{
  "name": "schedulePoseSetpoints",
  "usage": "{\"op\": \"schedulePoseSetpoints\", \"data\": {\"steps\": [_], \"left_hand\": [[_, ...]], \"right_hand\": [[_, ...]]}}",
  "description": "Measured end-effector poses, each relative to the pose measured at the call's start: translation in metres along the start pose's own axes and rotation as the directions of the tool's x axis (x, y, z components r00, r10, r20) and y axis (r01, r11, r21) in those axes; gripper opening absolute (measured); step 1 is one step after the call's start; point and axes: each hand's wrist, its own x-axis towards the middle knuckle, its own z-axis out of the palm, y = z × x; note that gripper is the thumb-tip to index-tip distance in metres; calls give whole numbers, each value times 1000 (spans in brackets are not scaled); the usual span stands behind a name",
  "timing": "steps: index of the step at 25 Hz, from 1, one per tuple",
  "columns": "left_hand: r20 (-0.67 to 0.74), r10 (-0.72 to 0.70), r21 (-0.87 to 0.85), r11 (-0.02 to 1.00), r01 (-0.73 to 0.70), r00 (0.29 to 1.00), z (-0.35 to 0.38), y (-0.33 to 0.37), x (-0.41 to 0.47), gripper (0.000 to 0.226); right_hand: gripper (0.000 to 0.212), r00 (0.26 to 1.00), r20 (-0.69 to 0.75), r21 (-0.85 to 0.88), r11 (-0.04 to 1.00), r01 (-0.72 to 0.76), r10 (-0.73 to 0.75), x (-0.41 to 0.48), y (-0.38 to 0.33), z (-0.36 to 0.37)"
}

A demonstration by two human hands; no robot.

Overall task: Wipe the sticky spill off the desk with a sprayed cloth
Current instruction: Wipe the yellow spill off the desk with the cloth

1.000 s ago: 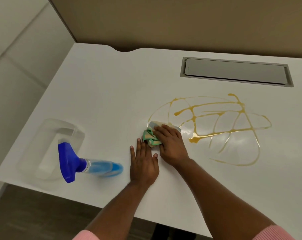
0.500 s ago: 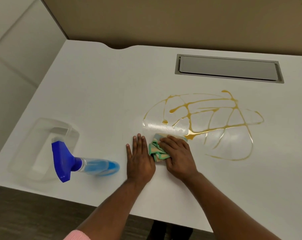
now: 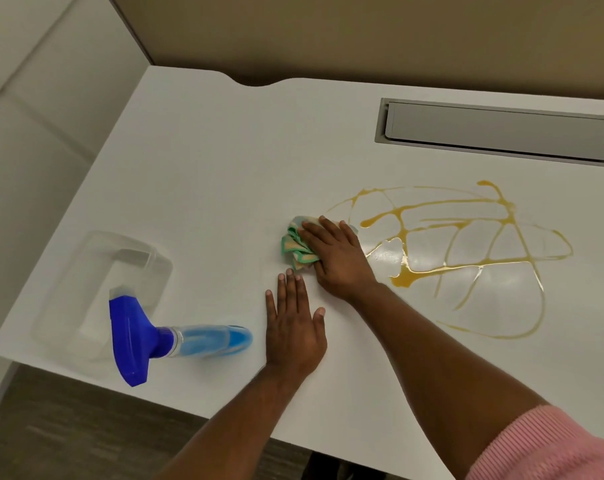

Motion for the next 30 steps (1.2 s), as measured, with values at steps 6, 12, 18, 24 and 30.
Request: {"op": "schedulePoseSetpoints", "data": {"steps": [6,12,18,24,30], "left_hand": [[-25,-47,-57,997,46,999,-8,1,28,74],[0,20,-125,992,-20,1000,-20,11,73,71],[9,80,-143,987,-78,997,-27,15,111,69],[-34,111,-140,983,-115,993,-21,13,113,69],[-35,118,-114,986,-121,992,-20,13,114,68]], "right_hand": [[66,993,-52,-30,994,-109,107,16,18,-9],[72,891,-202,-42,906,-422,406,6,84,-50],[75,789,-291,12,827,-563,541,7,103,-58],[69,874,-204,25,895,-446,441,14,93,-56],[57,946,-182,50,963,-264,269,-79,29,-27]]}}
